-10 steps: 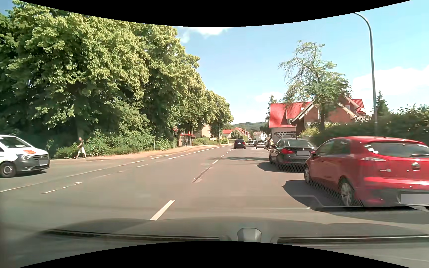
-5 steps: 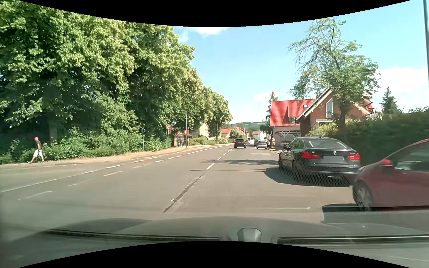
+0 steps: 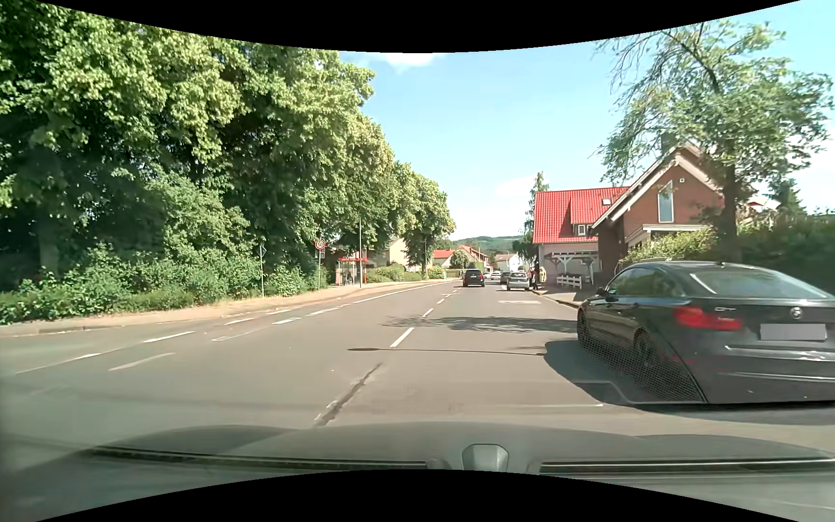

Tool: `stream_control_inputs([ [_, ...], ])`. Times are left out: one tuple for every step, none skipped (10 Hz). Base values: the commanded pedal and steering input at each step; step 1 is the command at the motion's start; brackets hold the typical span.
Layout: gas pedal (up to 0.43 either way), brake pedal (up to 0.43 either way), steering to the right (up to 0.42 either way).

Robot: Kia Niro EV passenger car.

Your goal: Follow the waypoints while adhering to traffic rules and regulations

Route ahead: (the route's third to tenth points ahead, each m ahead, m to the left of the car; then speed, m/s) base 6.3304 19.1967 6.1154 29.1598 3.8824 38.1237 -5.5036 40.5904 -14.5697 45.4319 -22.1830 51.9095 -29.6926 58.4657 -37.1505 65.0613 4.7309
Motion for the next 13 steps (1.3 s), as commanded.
stream_control_inputs([
  [0.0,0.226,-0.064],
  [0.0,0.213,-0.08],
  [0.0,0.177,-0.11],
  [0.0,0.043,-0.143],
  [0.0,0.006,-0.187],
  [0.0,0.006,-0.218],
  [0.0,0.006,-0.25],
  [0.0,0.006,-0.285],
  [0.008,0.006,-0.317],
  [0.039,0.006,-0.355],
  [0.087,0.006,-0.391],
  [0.098,0.006,-0.426],
  [0.11,0.006,-0.446],
])
